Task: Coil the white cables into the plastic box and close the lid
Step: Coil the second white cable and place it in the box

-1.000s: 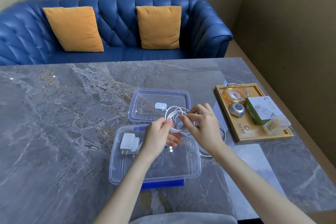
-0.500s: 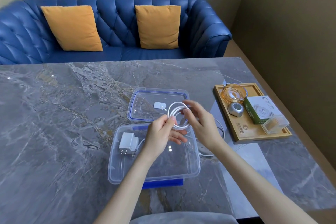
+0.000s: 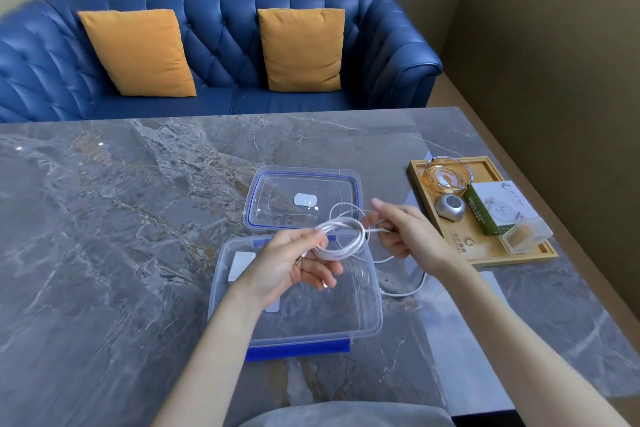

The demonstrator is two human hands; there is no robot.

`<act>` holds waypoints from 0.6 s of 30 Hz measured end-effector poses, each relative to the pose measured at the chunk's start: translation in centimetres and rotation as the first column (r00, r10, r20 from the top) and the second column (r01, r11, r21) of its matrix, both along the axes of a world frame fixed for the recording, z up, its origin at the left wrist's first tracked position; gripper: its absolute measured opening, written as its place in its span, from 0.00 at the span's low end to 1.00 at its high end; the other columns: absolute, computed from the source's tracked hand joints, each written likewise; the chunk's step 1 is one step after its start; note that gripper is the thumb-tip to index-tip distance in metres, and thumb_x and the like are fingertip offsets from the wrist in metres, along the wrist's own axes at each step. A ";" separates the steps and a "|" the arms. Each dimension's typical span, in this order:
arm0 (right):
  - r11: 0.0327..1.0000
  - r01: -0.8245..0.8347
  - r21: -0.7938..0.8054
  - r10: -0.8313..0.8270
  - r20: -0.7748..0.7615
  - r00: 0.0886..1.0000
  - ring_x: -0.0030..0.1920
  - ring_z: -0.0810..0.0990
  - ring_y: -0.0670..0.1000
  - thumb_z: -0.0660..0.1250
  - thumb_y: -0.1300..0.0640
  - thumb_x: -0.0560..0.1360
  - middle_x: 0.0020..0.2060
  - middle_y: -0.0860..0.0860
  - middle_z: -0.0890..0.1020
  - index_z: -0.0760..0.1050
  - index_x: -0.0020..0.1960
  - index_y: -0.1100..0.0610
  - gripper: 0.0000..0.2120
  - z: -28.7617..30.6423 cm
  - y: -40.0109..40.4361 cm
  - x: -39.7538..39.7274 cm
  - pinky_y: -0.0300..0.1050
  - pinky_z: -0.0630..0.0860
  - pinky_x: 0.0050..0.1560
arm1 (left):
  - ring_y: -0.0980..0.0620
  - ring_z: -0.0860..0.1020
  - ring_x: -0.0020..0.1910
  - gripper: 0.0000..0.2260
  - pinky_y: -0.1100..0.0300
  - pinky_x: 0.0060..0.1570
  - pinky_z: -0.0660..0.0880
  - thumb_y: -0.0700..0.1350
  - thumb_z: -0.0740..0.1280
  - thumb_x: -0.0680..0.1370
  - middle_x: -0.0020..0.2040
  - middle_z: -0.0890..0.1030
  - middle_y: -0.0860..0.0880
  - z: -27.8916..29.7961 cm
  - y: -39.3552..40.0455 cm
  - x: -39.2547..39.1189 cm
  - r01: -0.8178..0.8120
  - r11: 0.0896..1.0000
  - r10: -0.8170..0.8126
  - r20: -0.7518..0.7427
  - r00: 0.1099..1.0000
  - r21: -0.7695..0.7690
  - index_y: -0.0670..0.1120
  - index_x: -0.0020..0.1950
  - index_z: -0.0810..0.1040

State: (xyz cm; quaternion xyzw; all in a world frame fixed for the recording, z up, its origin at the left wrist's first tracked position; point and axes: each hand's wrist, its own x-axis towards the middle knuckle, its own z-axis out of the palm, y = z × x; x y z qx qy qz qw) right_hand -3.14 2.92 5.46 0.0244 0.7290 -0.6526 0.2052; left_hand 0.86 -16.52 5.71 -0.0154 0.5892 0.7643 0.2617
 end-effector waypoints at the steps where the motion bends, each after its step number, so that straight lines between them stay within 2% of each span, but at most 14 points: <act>1: 0.997 -0.058 0.048 0.057 0.012 0.998 0.23 0.53 0.45 0.59 0.49 0.77 0.23 0.46 0.57 0.77 0.30 0.54 0.20 0.3 0.4 0.0 0.36 0.48 0.24 | 0.52 0.79 0.22 0.12 0.65 0.22 0.73 0.43 0.55 0.79 0.28 0.82 0.45 0.1 -0.3 0.0 0.065 0.996 -0.065 -0.003 0.998 -0.054 0.43 0.37 0.70; 3: 0.977 -0.173 0.126 0.166 0.062 0.984 0.22 0.52 0.46 0.59 0.52 0.76 0.22 0.47 0.56 0.75 0.27 0.55 0.21 1.0 1.1 0.1 0.38 0.47 0.25 | 0.52 0.79 0.23 0.11 0.66 0.22 0.73 0.43 0.56 0.79 0.29 0.83 0.45 0.1 -0.8 -0.3 0.169 0.976 -0.171 0.000 0.985 -0.135 0.44 0.37 0.69; 6: 0.962 -0.229 0.145 0.204 0.169 0.964 0.22 0.51 0.45 0.55 0.56 0.76 0.22 0.47 0.56 0.72 0.27 0.57 0.20 1.3 1.7 -0.2 0.38 0.47 0.25 | 0.52 0.81 0.25 0.11 0.66 0.24 0.74 0.44 0.57 0.79 0.31 0.83 0.46 0.1 -1.1 -0.8 0.225 0.954 -0.229 0.004 0.973 -0.197 0.43 0.37 0.69; 9: 0.985 -0.172 -0.026 0.173 0.221 0.960 0.22 0.55 0.45 0.51 0.61 0.74 0.21 0.47 0.61 0.70 0.31 0.57 0.15 0.8 1.6 -0.2 0.40 0.50 0.26 | 0.50 0.82 0.29 0.09 0.64 0.28 0.77 0.44 0.57 0.80 0.33 0.84 0.44 -0.4 -0.5 -1.0 0.083 0.970 -0.099 -0.060 0.993 -0.228 0.41 0.42 0.71; 11: 0.986 -0.117 -0.121 0.135 0.154 0.979 0.25 0.64 0.47 0.52 0.64 0.74 0.23 0.49 0.70 0.74 0.34 0.58 0.16 0.2 1.5 0.0 0.40 0.58 0.30 | 0.50 0.83 0.31 0.10 0.63 0.31 0.79 0.43 0.57 0.80 0.33 0.84 0.45 -0.8 0.1 -1.2 -0.062 0.972 0.033 -0.128 0.991 -0.228 0.40 0.42 0.71; 13: 0.989 -0.115 -0.092 0.120 0.047 0.992 0.34 0.72 0.47 0.56 0.65 0.75 0.32 0.48 0.79 0.79 0.37 0.58 0.15 -0.3 1.3 0.0 0.41 0.65 0.38 | 0.51 0.83 0.30 0.11 0.64 0.31 0.79 0.43 0.56 0.80 0.33 0.83 0.45 -1.2 0.8 -1.3 -0.199 0.956 0.161 -0.184 0.970 -0.215 0.41 0.40 0.70; 14: 0.989 -0.123 -0.077 0.124 0.015 0.992 0.38 0.71 0.48 0.59 0.64 0.74 0.34 0.48 0.80 0.81 0.39 0.58 0.12 -0.5 1.1 0.1 0.41 0.66 0.42 | 0.52 0.83 0.30 0.11 0.64 0.32 0.79 0.42 0.56 0.80 0.34 0.82 0.44 -1.3 1.2 -1.3 -0.254 0.941 0.207 -0.211 0.955 -0.225 0.41 0.40 0.69; 16: 0.980 -0.111 -0.167 0.119 0.035 0.992 0.36 0.70 0.49 0.62 0.64 0.74 0.33 0.50 0.78 0.81 0.42 0.59 0.09 -0.8 0.6 0.2 0.40 0.66 0.40 | 0.53 0.83 0.30 0.10 0.64 0.32 0.79 0.42 0.55 0.81 0.37 0.81 0.42 -1.5 1.9 -1.2 -0.328 0.919 0.272 -0.252 0.929 -0.220 0.42 0.41 0.69; 18: 0.942 -0.054 -0.330 0.097 0.115 0.989 0.28 0.72 0.46 0.61 0.65 0.75 0.29 0.51 0.76 0.80 0.42 0.61 0.09 -0.5 0.1 0.5 0.34 0.68 0.31 | 0.51 0.83 0.32 0.11 0.61 0.34 0.80 0.43 0.56 0.80 0.38 0.81 0.41 -2.1 2.6 -1.1 -0.403 0.884 0.328 -0.298 0.897 -0.239 0.45 0.40 0.71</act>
